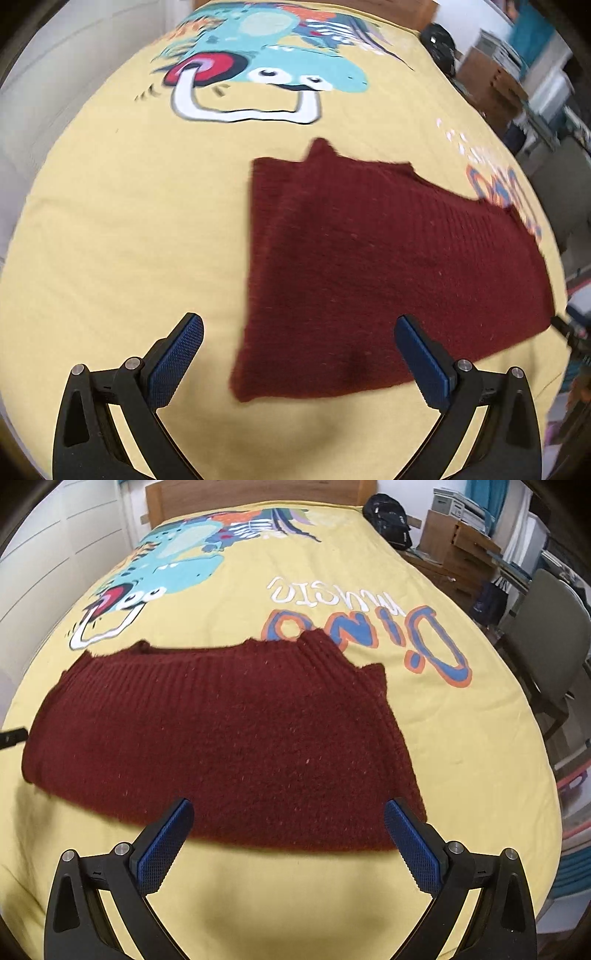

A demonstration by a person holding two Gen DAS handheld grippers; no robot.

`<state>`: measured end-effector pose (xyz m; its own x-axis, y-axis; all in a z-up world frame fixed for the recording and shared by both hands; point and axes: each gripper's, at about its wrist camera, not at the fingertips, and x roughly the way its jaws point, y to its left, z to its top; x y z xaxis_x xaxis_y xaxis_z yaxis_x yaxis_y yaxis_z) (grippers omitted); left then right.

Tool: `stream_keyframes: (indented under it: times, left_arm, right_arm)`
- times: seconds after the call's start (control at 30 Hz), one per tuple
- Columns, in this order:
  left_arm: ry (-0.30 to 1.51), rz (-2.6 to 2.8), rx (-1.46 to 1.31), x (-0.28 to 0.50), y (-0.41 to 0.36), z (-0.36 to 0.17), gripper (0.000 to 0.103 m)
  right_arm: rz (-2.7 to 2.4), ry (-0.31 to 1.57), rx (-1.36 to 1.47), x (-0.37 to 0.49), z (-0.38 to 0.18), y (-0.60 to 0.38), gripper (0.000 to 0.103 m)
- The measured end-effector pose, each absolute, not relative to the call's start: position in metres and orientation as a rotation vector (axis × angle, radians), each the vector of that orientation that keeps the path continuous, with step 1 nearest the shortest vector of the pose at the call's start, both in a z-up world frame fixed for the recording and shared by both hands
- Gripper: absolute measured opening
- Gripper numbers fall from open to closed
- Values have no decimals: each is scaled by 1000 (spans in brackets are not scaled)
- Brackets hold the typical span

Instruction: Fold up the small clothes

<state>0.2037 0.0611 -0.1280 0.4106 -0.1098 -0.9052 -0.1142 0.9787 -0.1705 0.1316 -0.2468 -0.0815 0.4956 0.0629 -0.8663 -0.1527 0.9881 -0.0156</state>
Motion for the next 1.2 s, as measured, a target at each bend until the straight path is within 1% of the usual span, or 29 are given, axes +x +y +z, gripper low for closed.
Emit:
stream_keyframes:
  times: [0.1,0.23,0.33,0.47,0.6,0.63,0.67,0.7,0.73,0.77,0.83,0.93,1.03,1.2]
  left_arm:
    - [1176,-4,-260,207,78,-133,102]
    - [1220,-25,-296,215,87,-153,102]
    - [1250,-80,-345,223,86,-170,102]
    - [1287,-83,-344,233,80,-189,102]
    - [1288,-94,-356,234,73,-190,101]
    - [1288,-108,-355,234,71,-190,93]
    - [1287,-116,-351,234,70,-190,79]
    - [1289,-126,-351,233,69,-189,70]
    - [1293,-145,-367,232,67,-186,53]
    - [1303,-150,-372,233,65,-183,45]
    - [1310,-159,-359,233,61,-176,33]
    - [1295,-150,-335,232,54,-159,29]
    - [1264,-155,-329,232,44,-133,28]
    - [1204,-222,-264,238,-5,-82,28]
  right_arm:
    - [136,1066,-106,121,-88,-248,103]
    - [133,1112,-130,110,-103,-253,103]
    - [117,1138,-125,105,-111,-258,103]
    - [99,1149,-111,100,-115,-267,103]
    - [89,1147,-93,98,-116,-273,103]
    - [87,1147,-85,98,-116,-275,103]
    - [85,1148,-78,98,-116,-277,103]
    - [84,1147,-70,98,-116,-279,103]
    - [85,1149,-60,98,-116,-281,103]
    - [86,1149,-50,98,-116,-282,103]
    - [84,1146,-30,97,-114,-286,103]
    - [84,1132,-14,95,-108,-292,103]
    - [83,1110,4,94,-99,-303,103]
    - [61,1071,50,94,-82,-329,103]
